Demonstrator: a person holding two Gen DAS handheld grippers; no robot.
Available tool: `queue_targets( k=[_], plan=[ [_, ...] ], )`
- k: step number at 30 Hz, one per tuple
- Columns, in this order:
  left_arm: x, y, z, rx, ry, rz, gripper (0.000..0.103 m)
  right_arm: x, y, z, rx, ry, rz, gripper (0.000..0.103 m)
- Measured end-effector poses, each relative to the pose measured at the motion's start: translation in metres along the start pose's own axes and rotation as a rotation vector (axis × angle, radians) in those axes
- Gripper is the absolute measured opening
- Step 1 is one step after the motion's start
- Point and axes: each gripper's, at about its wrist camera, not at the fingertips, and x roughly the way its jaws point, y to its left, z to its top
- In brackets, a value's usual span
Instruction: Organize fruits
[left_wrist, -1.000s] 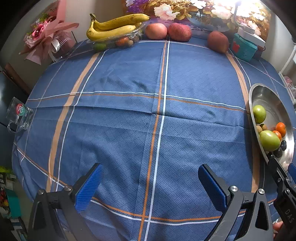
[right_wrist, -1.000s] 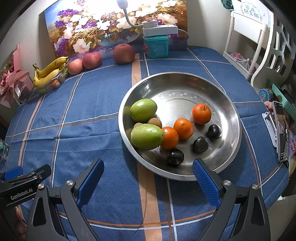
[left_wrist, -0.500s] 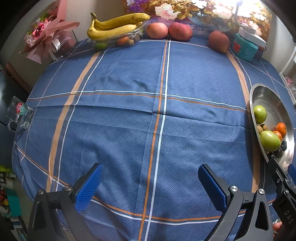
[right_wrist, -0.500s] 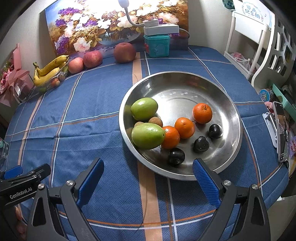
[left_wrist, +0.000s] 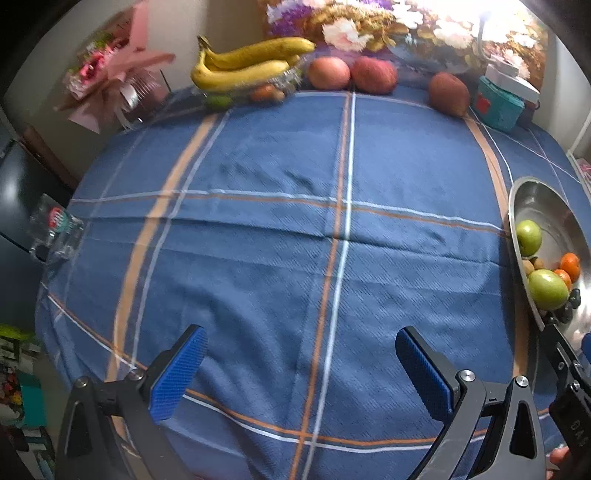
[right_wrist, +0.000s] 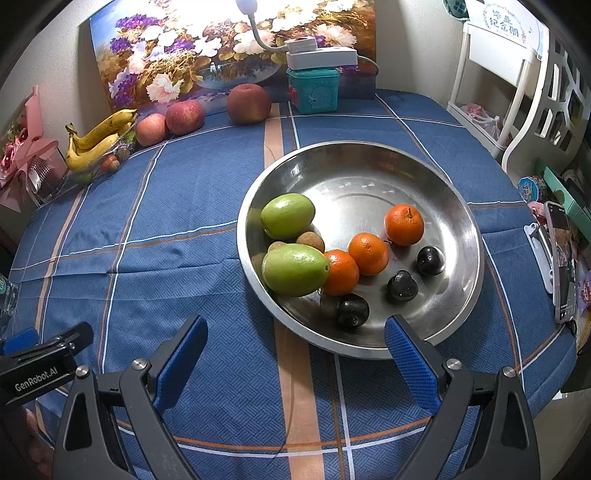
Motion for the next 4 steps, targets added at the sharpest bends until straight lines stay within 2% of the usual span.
queue_targets(
  k=[4],
  plan=[
    [0.0005, 0.0034, 0.0012, -0.016, 0.006, -0.021, 0.103, 0.0, -0.0001, 0.0002, 0.0, 0.001, 0.0, 0.097]
  ],
)
